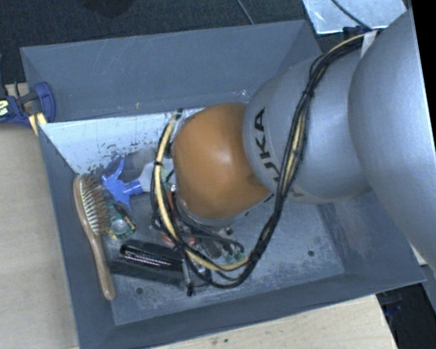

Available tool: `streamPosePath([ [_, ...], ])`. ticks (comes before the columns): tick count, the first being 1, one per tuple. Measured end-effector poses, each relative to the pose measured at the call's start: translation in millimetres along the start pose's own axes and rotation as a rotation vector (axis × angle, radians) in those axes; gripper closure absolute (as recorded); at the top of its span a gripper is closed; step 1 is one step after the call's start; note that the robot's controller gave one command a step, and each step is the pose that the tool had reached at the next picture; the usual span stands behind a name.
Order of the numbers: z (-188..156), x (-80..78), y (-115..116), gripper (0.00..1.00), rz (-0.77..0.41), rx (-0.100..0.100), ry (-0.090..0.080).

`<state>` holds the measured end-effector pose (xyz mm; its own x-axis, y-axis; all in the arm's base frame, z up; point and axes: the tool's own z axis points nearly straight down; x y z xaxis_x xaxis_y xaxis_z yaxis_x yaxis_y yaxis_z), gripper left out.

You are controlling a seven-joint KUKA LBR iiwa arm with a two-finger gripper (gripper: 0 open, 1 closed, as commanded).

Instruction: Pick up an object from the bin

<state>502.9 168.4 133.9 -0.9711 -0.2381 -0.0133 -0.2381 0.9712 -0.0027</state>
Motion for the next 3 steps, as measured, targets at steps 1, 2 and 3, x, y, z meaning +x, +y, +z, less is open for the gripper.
streamPosePath([
  [1, 61, -0.8, 5, 0.00, 0.016, -0.004, -0.011],
  [2, 64, 3.5, -22, 0.00, 0.107, -0.001, -0.006],
  [3, 62, -0.5, 2, 1.00, 0.026, -0.003, -0.012],
])
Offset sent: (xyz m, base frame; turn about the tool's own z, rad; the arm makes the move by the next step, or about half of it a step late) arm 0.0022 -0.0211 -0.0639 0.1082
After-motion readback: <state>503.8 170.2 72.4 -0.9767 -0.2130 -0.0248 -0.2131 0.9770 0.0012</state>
